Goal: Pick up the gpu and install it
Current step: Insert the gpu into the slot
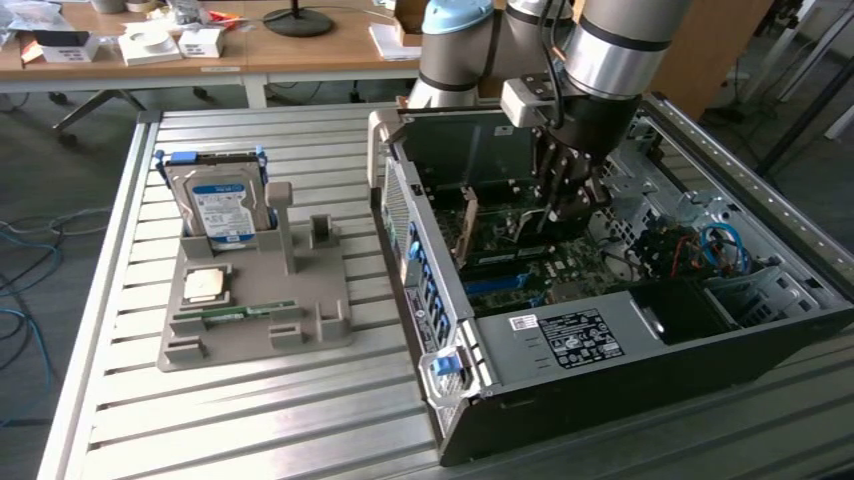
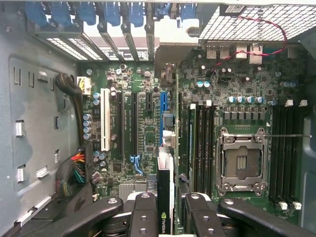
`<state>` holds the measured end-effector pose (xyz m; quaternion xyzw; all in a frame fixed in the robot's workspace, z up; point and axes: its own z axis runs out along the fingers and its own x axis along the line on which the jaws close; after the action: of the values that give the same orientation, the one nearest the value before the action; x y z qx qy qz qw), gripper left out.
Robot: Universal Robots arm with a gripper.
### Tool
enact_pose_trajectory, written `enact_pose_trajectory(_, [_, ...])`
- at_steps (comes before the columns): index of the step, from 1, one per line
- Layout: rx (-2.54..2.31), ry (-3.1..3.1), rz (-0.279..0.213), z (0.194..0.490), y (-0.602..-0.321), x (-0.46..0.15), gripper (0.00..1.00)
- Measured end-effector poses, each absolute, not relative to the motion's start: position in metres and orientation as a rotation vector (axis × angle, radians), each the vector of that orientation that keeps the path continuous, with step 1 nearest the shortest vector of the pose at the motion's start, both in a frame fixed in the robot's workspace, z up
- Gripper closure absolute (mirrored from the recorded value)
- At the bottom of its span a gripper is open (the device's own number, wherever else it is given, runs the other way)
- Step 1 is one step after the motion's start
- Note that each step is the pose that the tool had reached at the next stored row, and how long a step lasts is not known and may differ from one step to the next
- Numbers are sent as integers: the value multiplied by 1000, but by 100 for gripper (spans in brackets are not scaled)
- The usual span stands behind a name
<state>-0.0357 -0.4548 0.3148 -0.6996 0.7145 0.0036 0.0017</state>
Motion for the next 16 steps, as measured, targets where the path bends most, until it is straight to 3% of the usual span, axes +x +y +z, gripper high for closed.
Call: enact_pose_trajectory(16, [-2195, 2242, 11, 309, -455, -39, 73])
